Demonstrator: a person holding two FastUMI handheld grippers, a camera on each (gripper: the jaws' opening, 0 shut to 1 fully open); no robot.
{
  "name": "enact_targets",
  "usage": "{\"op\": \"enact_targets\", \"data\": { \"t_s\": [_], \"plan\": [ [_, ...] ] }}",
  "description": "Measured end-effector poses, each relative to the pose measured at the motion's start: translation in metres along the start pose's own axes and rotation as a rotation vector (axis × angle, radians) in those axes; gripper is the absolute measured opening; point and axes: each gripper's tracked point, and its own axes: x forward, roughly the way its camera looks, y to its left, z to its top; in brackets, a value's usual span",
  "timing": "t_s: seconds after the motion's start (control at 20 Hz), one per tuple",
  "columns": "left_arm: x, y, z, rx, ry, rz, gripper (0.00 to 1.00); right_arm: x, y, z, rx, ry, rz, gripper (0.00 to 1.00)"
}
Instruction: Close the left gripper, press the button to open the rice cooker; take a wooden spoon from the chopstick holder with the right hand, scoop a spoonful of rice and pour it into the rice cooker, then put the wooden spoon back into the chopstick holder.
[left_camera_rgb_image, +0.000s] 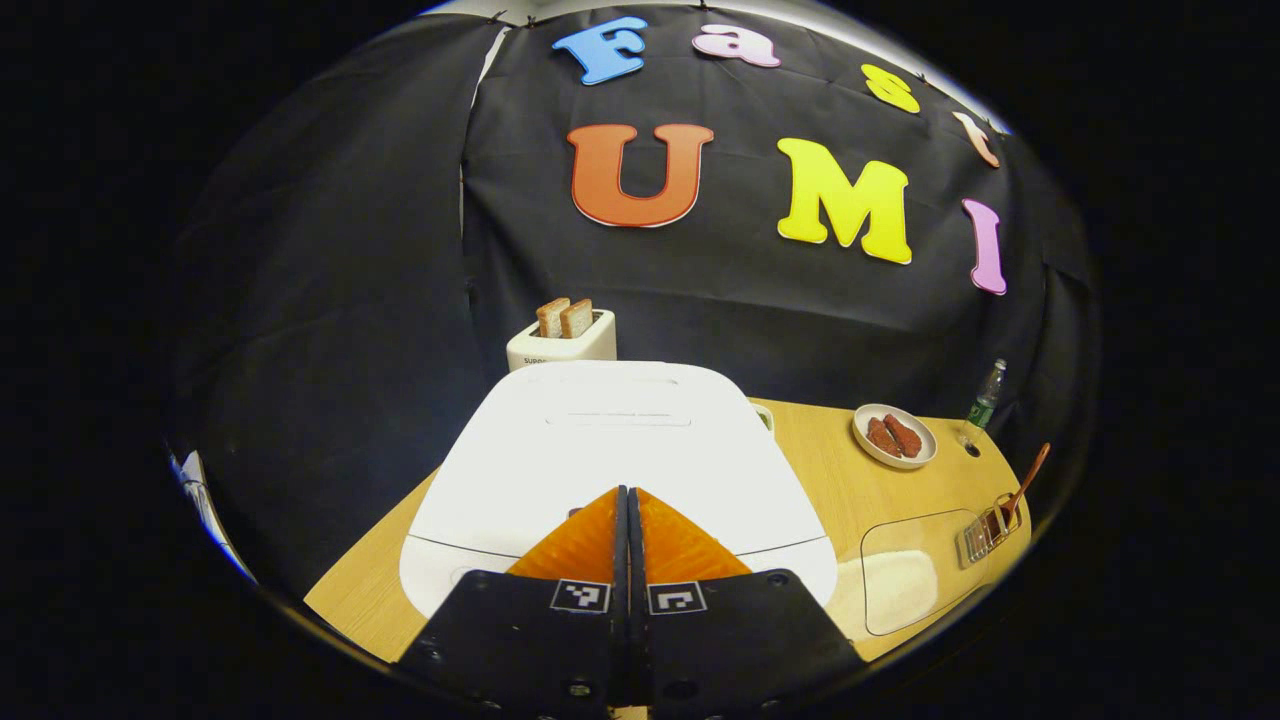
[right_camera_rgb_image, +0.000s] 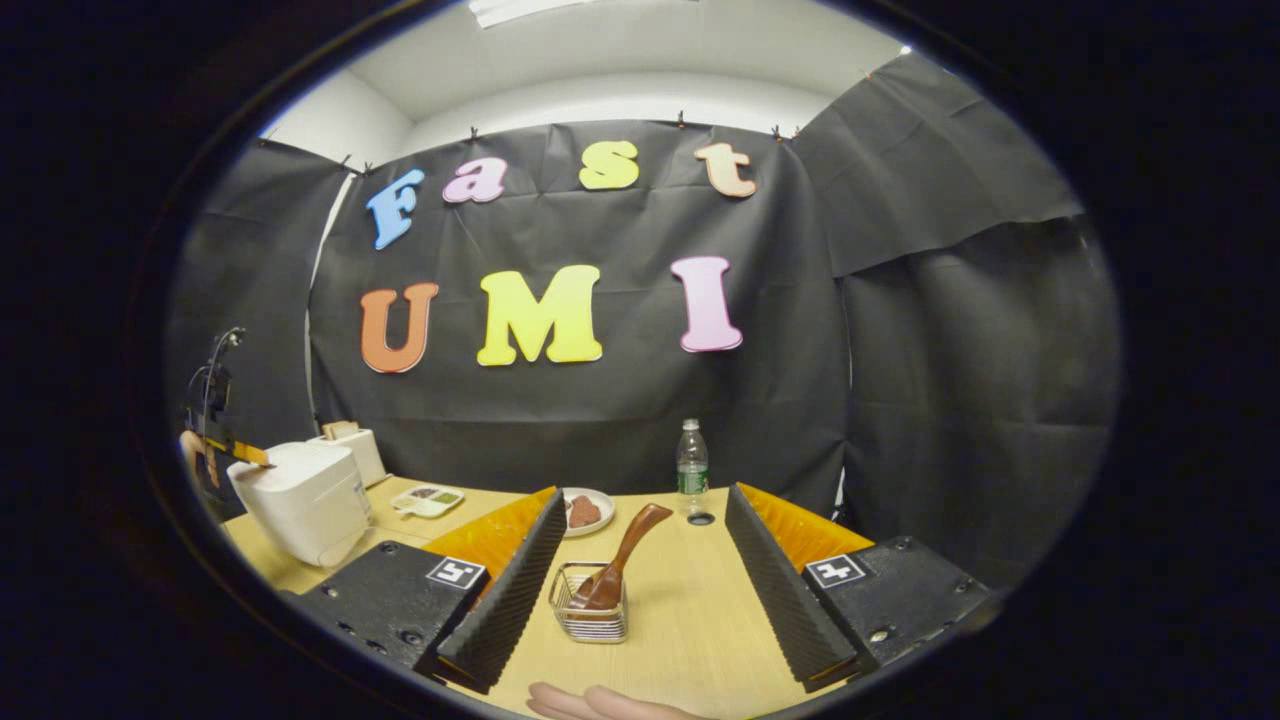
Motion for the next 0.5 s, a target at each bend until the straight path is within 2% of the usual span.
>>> {"op": "enact_targets", "data": {
  "t_s": [0.3, 0.5],
  "plan": [
    [0.001, 0.0, -0.006, 0.015, -0.005, -0.006, 0.0, -0.003, 0.003, -0.014, -0.004, 0.031, 0.006, 1.0],
    [-0.008, 0.002, 0.006, 0.009, -0.059, -0.005, 0.0, -0.011, 0.001, -0.012, -0.013, 0.034, 0.006, 0.98]
  ]
}}
